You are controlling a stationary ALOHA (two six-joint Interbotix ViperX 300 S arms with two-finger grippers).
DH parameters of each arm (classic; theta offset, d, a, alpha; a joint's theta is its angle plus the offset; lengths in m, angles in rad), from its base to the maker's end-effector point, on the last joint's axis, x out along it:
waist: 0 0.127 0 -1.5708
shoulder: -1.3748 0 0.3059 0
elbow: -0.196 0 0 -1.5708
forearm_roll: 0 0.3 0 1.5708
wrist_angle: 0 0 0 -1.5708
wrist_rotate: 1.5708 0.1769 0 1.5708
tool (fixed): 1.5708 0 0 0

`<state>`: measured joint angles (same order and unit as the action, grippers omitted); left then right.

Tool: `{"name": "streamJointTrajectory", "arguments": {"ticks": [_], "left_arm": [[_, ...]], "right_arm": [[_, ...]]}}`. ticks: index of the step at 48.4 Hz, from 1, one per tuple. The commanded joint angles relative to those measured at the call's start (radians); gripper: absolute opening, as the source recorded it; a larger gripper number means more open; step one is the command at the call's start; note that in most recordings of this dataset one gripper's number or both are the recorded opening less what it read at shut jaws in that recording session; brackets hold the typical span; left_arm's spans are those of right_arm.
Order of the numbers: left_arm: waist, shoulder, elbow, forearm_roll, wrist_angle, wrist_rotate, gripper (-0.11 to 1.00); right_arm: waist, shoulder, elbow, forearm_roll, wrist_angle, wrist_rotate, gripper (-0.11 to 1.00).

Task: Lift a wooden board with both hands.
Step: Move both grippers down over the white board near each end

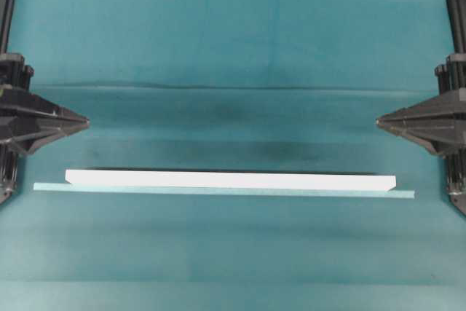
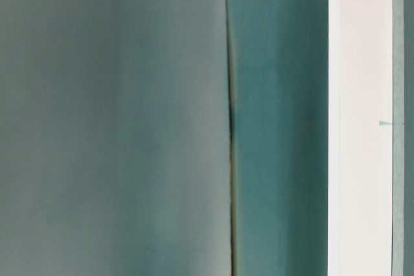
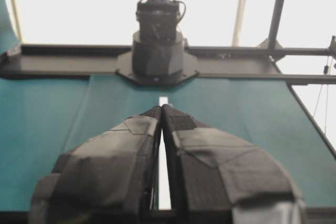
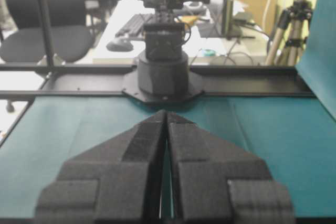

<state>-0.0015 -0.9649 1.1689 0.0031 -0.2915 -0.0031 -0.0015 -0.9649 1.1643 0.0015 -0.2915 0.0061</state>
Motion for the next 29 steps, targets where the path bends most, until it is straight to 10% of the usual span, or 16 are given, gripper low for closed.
{"name": "streamJointTrajectory", "arguments": {"ticks": [1, 8, 29], "left_arm": [[0.002, 0.101, -0.051, 0.005, -0.005, -0.051, 0.14], [0.015, 0.179, -0.089, 0.014, 0.003, -0.112, 0.01], [0.015, 0.156, -0.161, 0.014, 0.19, -0.126, -0.01]], "right_arm": [[-0.011, 0.028, -0.006, 0.014, -0.008, 0.011, 0.1], [-0.017, 0.084, -0.009, 0.132, -0.008, 0.051, 0.03], [-0.018, 0.167, -0.124, 0.133, 0.241, 0.072, 0.01]]}}
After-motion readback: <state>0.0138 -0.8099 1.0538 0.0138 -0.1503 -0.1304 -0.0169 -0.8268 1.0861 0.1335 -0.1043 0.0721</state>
